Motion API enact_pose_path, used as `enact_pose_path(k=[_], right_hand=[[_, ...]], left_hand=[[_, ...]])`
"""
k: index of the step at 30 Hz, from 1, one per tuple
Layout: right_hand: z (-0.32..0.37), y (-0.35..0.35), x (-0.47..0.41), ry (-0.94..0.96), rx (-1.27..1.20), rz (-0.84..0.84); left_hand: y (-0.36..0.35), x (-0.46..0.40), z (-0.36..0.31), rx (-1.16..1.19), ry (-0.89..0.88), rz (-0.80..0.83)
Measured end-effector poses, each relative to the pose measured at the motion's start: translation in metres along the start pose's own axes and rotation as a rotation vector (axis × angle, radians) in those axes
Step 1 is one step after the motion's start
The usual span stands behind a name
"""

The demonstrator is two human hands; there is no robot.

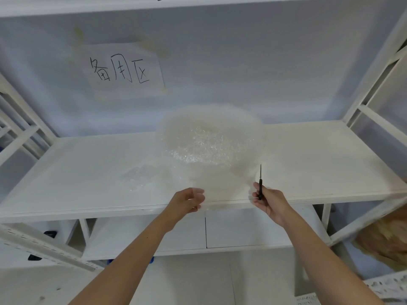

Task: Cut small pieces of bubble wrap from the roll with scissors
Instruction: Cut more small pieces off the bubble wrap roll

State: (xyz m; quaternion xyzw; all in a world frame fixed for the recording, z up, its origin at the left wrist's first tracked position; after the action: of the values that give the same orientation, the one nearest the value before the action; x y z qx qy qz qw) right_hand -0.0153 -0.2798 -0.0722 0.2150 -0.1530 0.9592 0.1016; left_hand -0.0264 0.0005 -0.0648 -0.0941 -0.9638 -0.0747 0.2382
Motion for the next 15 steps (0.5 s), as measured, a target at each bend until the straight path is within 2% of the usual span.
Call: enact_pose_path(k=[6, 15], right_hand=[[0.000, 0.004, 0.005, 0.006, -0.061, -0.006], [-0.005, 0.008, 0.025, 0.027, -0.070, 0.095]], left_hand=[[-0.005, 0.000, -0.001, -0.006, 0.015, -0.029], [-0.014, 0.004, 0.005, -0.041, 0.085, 0.008]])
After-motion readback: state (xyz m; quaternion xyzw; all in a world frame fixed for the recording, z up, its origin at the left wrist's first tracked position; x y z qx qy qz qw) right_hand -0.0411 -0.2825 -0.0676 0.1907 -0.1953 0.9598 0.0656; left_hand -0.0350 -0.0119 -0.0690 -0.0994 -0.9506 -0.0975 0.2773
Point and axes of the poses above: each hand's wrist, its own x-axis away from the middle knuckle, its own y-axis out of the back of the hand, z = x × y, the point moved 3 cm from there along -x, towards the middle knuckle, and after that the axes turned 8 degrees about y, right-handed, at the moved point
